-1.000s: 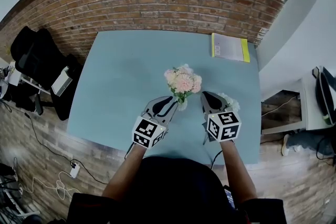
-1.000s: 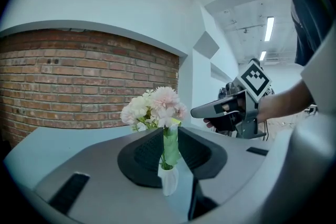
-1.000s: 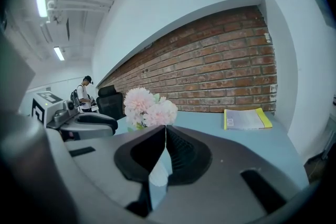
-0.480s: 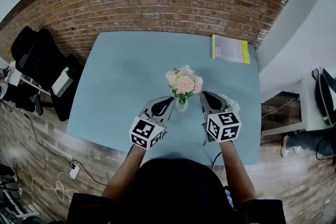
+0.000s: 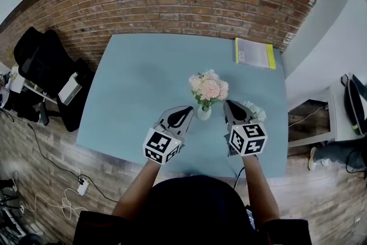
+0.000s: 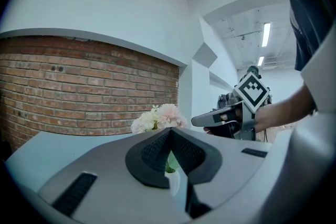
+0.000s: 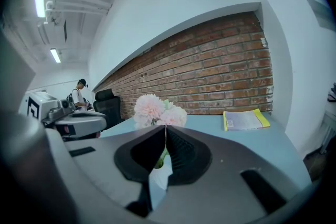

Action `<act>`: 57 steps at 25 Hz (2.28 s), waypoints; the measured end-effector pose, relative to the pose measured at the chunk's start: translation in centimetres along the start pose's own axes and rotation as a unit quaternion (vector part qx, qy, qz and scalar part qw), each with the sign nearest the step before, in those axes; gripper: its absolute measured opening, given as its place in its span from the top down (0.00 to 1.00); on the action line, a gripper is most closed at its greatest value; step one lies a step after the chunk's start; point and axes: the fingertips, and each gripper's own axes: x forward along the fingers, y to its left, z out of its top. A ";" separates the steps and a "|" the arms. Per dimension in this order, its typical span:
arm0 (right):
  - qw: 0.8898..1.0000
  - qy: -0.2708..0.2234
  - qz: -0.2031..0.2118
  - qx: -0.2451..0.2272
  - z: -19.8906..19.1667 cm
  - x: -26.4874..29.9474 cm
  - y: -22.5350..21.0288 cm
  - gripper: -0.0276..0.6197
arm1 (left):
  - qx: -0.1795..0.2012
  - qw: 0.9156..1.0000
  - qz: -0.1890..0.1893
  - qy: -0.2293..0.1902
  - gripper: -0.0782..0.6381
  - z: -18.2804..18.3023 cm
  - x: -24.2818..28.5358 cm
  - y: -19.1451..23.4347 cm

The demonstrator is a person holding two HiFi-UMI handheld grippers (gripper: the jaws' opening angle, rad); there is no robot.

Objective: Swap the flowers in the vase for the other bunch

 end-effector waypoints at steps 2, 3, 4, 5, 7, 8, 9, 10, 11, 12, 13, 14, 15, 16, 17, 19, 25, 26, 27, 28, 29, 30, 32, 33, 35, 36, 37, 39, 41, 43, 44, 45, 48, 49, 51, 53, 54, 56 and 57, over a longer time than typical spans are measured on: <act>1.000 -0.005 -0.003 0.001 0.1 -0.1 0.7 0.93 | 0.000 1.000 0.002 -0.006 0.88 0.3 -0.9 0.3; 1.000 -0.009 -0.005 0.002 0.2 -0.2 1.0 0.93 | 0.000 1.000 0.004 -0.011 0.88 0.4 -1.4 0.5; 1.000 -0.014 -0.009 0.004 0.4 -0.4 1.3 0.93 | 0.000 1.000 0.006 -0.015 0.88 0.6 -1.9 0.6; 1.000 -0.019 -0.013 0.004 0.5 -0.7 1.6 0.93 | 0.000 1.000 0.008 -0.018 0.88 0.8 -2.4 0.7; 0.999 -0.029 -0.017 0.006 0.7 -1.2 2.2 0.93 | -0.001 1.000 0.009 -0.023 0.88 1.0 -3.2 0.6; 0.999 -0.032 -0.018 0.006 0.8 -1.5 2.5 0.93 | -0.003 1.000 0.008 -0.026 0.88 1.1 -3.7 0.5; 0.999 -0.035 -0.018 0.006 0.8 -1.8 2.9 0.93 | -0.006 1.000 0.008 -0.029 0.88 1.2 -4.2 0.5; 0.999 -0.038 -0.018 0.006 0.8 -2.1 3.4 0.93 | -0.010 0.999 0.008 -0.032 0.88 1.2 -4.7 0.4; 0.999 -0.040 -0.018 0.006 0.8 -2.4 3.9 0.93 | -0.014 0.999 0.007 -0.035 0.88 1.3 -5.2 0.3; 0.999 -0.041 -0.018 0.005 0.8 -2.7 4.5 0.93 | -0.016 0.999 0.007 -0.037 0.88 1.3 -5.8 0.2; 0.999 -0.043 -0.018 0.003 0.7 -3.0 5.0 0.93 | -0.018 0.999 0.006 -0.038 0.88 1.3 -6.4 0.0; 0.999 -0.045 -0.018 0.002 0.7 -3.3 5.6 0.93 | -0.018 0.999 0.005 -0.039 0.88 1.3 -6.9 -0.1; 0.999 -0.045 -0.018 0.001 0.5 -3.6 6.1 0.93 | -0.018 0.999 0.003 -0.041 0.88 1.3 -7.4 -0.3; 0.999 -0.044 -0.018 0.001 0.4 -3.8 6.6 0.93 | -0.018 0.999 0.002 -0.042 0.88 1.3 -7.9 -0.5; 0.999 -0.043 -0.017 0.001 0.2 -4.2 7.1 0.93 | -0.018 0.999 0.001 -0.043 0.88 1.4 -8.4 -0.7; 0.999 -0.044 -0.020 0.001 -0.1 -4.9 8.1 0.93 | -0.019 0.999 0.002 -0.048 0.88 1.5 -9.5 -1.0; 0.999 -0.045 -0.022 -0.003 -1.1 -6.8 11.0 0.94 | -0.028 0.998 0.003 -0.058 0.88 1.2 -12.7 -1.4; 0.999 -0.045 -0.023 -0.004 -1.4 -7.2 11.6 0.94 | -0.031 0.998 0.001 -0.059 0.88 1.1 -13.2 -1.6; 0.999 -0.046 -0.023 -0.006 -1.6 -7.5 12.0 0.94 | -0.032 0.998 0.000 -0.060 0.88 1.0 -13.7 -1.9; 0.999 -0.046 -0.025 -0.007 -1.7 -7.8 12.5 0.93 | -0.033 0.998 -0.002 -0.061 0.88 0.9 -14.2 -2.1; 0.999 -0.047 -0.026 -0.008 -1.8 -8.1 12.9 0.93 | -0.031 0.998 -0.004 -0.062 0.88 0.8 -14.7 -2.4; 0.998 -0.048 -0.027 -0.009 -1.9 -8.4 13.3 0.93 | -0.030 0.998 -0.005 -0.064 0.88 0.8 -15.1 -2.6; 0.998 -0.050 -0.030 -0.011 -2.1 -9.1 14.0 0.93 | -0.028 0.997 -0.008 -0.068 0.88 0.9 -15.9 -3.1; 0.998 -0.051 -0.031 -0.013 -2.1 -9.4 14.4 0.93 | -0.026 0.997 -0.009 -0.070 0.88 1.0 -16.3 -3.3; 0.998 -0.055 -0.034 -0.017 -2.1 -10.1 15.0 0.93 | -0.020 0.997 -0.012 -0.076 0.88 1.3 -17.1 -3.8; 0.998 -0.056 -0.036 -0.018 -2.1 -10.4 15.3 0.93 | -0.016 0.997 -0.013 -0.078 0.88 1.4 -17.4 -4.0; 0.997 -0.058 -0.038 -0.019 -2.0 -10.7 15.5 0.93 | -0.013 0.997 -0.014 -0.080 0.88 1.6 -17.7 -4.2; 0.997 -0.061 -0.040 -0.022 -1.8 -11.4 16.0 0.93 | -0.010 0.996 -0.015 -0.086 0.88 2.0 -18.4 -4.6; 0.997 -0.065 -0.040 -0.024 -1.7 -12.1 16.7 0.93 | -0.007 0.996 -0.016 -0.091 0.88 2.3 -19.1 -4.9; 0.996 -0.069 -0.040 -0.027 -1.7 -12.9 17.4 0.93 | -0.005 0.995 -0.016 -0.097 0.88 2.6 -19.8 -5.3; 0.996 -0.070 -0.040 -0.029 -1.7 -13.2 17.7 0.93 | -0.005 0.995 -0.016 -0.100 0.88 2.7 -20.0 -5.4; 0.996 -0.070 -0.040 -0.029 -1.8 -13.4 17.9 0.93 | -0.005 0.995 -0.015 -0.102 0.88 2.7 -20.3 -5.5; 0.996 -0.070 -0.040 -0.030 -2.3 -14.0 18.4 0.93 | -0.008 0.994 -0.015 -0.106 0.88 2.7 -20.9 -5.8; 0.996 -0.071 -0.041 -0.030 -2.4 -14.2 18.4 0.93 | -0.010 0.994 -0.015 -0.107 0.88 2.7 -21.0 -6.0; 0.996 -0.074 -0.042 -0.030 -2.6 -14.6 18.7 0.93 | -0.011 0.994 -0.018 -0.107 0.88 2.6 -21.3 -6.4; 0.996 -0.078 -0.043 -0.030 -2.7 -15.0 19.0 0.94 | -0.011 0.994 -0.021 -0.107 0.88 2.5 -21.4 -6.8; 0.995 -0.081 -0.044 -0.030 -2.7 -15.2 19.1 0.93 | -0.010 0.994 -0.023 -0.107 0.88 2.5 -21.4 -6.9; 0.995 -0.088 -0.044 -0.026 -2.5 -15.5 19.0 0.93 | -0.010 0.994 -0.027 -0.108 0.88 2.7 -21.3 -7.2; 0.995 -0.091 -0.044 -0.024 -2.5 -15.6 18.9 0.94 | -0.010 0.994 -0.029 -0.108 0.88 2.7 -21.2 -7.3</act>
